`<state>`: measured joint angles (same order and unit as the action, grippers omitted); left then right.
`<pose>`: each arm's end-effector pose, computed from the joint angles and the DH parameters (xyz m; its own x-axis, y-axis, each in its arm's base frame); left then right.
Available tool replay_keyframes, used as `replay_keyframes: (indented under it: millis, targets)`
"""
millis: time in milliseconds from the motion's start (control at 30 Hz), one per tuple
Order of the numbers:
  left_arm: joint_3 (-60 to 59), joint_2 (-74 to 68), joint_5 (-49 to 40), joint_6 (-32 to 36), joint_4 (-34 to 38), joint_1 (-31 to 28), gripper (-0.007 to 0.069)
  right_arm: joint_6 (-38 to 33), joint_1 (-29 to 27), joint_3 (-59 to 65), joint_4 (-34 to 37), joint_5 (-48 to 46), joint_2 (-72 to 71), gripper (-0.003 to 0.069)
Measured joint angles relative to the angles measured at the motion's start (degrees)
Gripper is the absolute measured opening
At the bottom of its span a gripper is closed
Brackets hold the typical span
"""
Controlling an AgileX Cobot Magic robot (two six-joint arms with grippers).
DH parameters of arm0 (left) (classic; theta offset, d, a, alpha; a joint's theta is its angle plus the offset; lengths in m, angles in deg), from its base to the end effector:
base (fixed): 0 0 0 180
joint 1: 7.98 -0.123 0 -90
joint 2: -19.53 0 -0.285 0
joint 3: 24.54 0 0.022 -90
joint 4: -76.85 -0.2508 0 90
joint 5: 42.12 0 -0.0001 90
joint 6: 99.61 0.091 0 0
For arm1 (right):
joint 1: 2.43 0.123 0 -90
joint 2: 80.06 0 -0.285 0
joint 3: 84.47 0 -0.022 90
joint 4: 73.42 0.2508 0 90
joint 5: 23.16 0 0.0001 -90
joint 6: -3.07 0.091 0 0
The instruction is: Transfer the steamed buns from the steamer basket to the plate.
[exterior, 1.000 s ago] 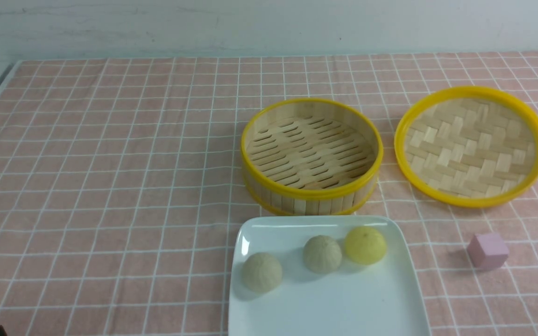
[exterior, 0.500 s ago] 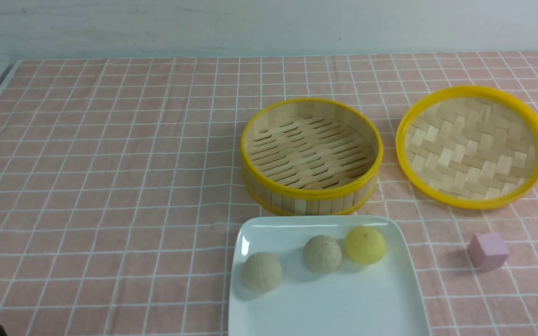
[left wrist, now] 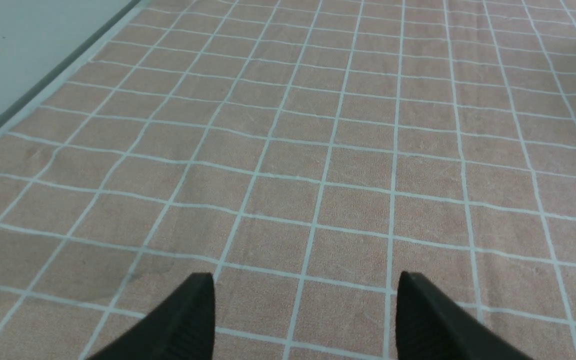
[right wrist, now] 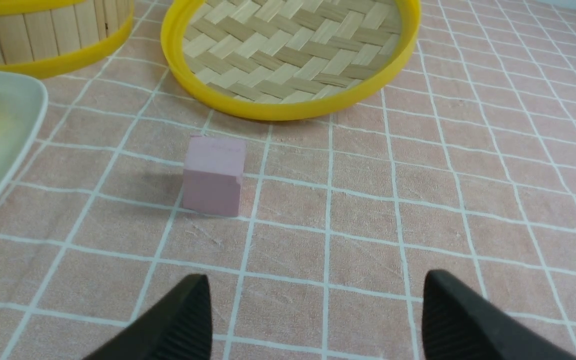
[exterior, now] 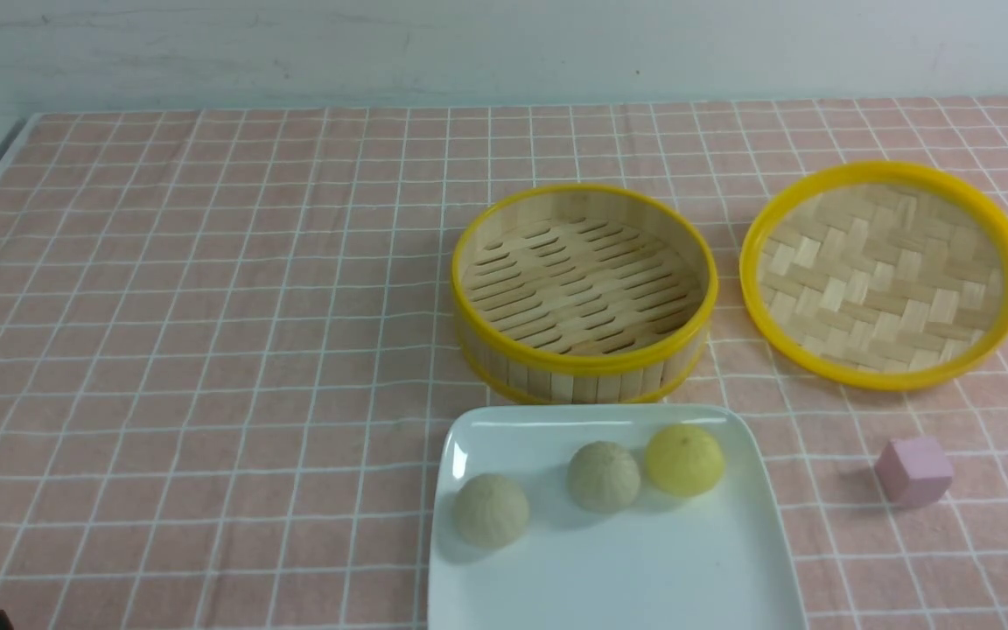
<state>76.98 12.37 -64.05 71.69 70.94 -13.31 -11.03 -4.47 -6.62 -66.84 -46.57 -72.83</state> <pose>0.0518 0.0084 0.1721 -0.2911 -0.0834 -0.9530 -0.1459 0.9884 -0.0420 0.0516 0.0023 0.1736 -0.3105 -0.1291 -0.9418 -0.0517 0.9916 -0.1188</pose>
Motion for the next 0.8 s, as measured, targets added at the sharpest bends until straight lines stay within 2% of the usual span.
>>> replay_keyframes:
  millis: [200,600,800]
  targets:
    - [0.00,0.00,0.00,0.00,0.00,0.00,0.0491,2.68,0.00,0.00,-0.58,0.13,0.00,0.0548]
    - [0.00,0.00,0.00,0.00,0.01,0.00,0.0491,13.08,0.00,0.00,-5.70,0.86,0.00,0.0548]
    - [0.00,0.00,0.00,0.00,0.01,0.00,0.0491,14.10,0.00,0.00,-5.91,0.85,0.00,0.0548]
